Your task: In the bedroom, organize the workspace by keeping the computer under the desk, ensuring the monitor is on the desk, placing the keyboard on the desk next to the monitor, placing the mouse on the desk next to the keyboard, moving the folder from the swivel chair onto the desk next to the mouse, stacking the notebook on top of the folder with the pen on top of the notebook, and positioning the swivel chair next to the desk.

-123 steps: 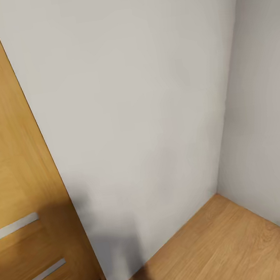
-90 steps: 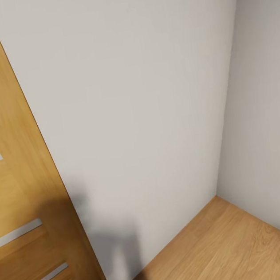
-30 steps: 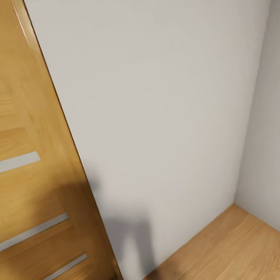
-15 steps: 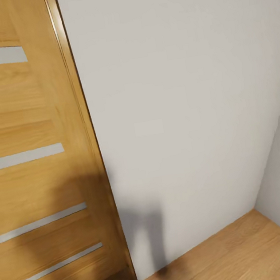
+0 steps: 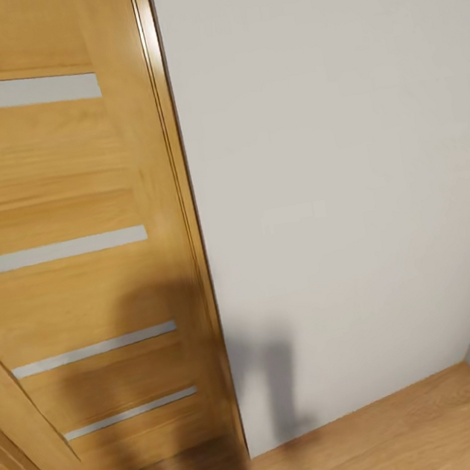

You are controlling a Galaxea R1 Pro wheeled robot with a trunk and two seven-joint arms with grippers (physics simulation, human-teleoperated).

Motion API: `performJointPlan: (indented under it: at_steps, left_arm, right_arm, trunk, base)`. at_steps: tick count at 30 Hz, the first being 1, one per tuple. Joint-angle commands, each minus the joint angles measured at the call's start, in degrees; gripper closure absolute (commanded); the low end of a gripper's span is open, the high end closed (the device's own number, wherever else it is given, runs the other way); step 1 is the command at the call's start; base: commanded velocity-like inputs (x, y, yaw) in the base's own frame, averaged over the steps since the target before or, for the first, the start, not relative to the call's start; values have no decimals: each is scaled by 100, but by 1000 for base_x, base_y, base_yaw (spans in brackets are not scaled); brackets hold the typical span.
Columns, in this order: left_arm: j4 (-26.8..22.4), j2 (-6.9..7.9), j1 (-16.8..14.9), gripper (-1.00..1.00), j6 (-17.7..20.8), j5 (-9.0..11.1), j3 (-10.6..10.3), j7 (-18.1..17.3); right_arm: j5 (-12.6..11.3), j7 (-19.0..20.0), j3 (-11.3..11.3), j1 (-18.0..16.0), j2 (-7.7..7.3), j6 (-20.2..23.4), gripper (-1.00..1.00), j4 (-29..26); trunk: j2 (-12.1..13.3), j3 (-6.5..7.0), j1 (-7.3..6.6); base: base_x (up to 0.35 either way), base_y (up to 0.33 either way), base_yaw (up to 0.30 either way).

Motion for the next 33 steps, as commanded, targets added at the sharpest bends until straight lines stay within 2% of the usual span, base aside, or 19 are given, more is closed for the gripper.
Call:
performJointPlan:
  at_steps: [1, 22, 33]
  left_arm:
    - [-2, 0, -2, -100, -18, 34, 20, -40]
    - [-2, 2, -2, -100, -17, 30, 35, -39]
    - [-2, 7, -2, -100, -23, 36, 45, -38]
  right_arm:
    - [19, -17, 5, -3, -1, -16, -100, 3]
    - [75, -20, 26, -4, 21, -24, -100, 300]
    - [69, -29, 23, -4, 53, -24, -100, 304]
  trunk:
    - [-5, -11, -3]
    - [-5, -101, -3]
    - [-5, -138, -3]
  base:
    - [-313, 0, 260]
    - [-275, 0, 260]
    - [-57, 0, 263]
